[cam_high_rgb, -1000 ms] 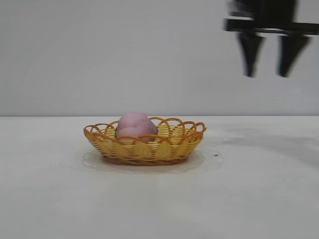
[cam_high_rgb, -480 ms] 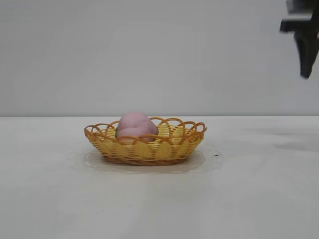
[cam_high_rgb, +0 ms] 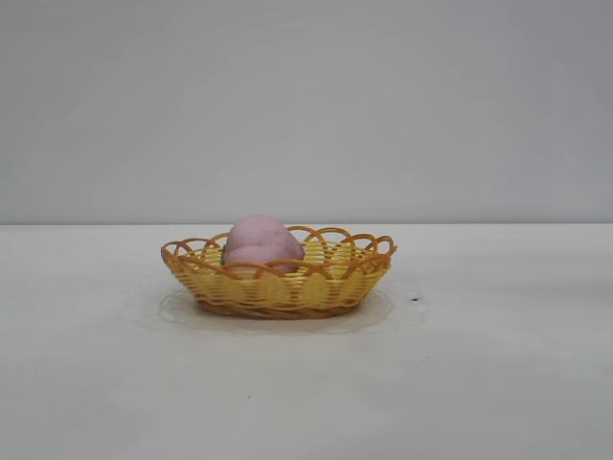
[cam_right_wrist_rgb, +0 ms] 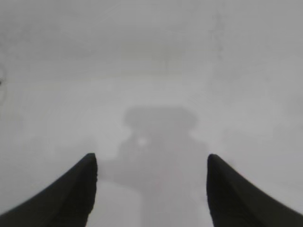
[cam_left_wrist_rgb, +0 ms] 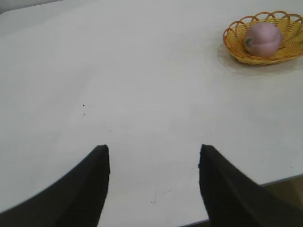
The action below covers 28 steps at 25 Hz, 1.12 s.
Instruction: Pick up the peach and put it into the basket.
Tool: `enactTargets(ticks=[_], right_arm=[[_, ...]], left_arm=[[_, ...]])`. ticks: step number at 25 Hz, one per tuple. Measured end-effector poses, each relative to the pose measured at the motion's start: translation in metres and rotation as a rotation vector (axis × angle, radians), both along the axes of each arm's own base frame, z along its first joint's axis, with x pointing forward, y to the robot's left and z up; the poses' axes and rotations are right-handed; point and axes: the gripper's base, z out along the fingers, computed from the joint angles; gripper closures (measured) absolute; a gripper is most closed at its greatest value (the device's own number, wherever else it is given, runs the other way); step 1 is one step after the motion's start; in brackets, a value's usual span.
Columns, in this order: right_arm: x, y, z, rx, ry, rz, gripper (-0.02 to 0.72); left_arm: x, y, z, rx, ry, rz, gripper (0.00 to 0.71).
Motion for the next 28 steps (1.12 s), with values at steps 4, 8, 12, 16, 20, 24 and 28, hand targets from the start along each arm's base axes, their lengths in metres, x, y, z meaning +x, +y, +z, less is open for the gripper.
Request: enactTargets(ticks=[4,8,12,16,20,24,28], right_arm=[[-0.030,-0.002,-0.007,0.005,-0.042,0.000,0.232],[-0.052,-0.003,-0.006,-0.002,-0.132,0.028,0.232],[-0.072,-0.004,0.000,0.002,-0.266,0.042,0.232],[-0.092,-0.006,0.004,0.006,-0.397,0.044,0.232],[-0.110,-0.007,0.004,0.012,-0.508,0.043,0.286],[-0.119,-0.007,0.003,0.014,-0.562,0.042,0.286],[-0.120,-0.007,0.003,0.014,-0.563,0.042,0.286]], left_arm=[[0.000,0.000,0.000,0.000,0.000,0.000,0.342],[0.000,0.000,0.000,0.000,0.000,0.000,0.342],[0.000,0.000,0.000,0.000,0.000,0.000,0.342],[0.000,0.000,0.000,0.000,0.000,0.000,0.342],[0.000,0.000,0.000,0.000,0.000,0.011,0.342],[0.000,0.000,0.000,0.000,0.000,0.011,0.342],[0.000,0.000,0.000,0.000,0.000,0.030,0.342]])
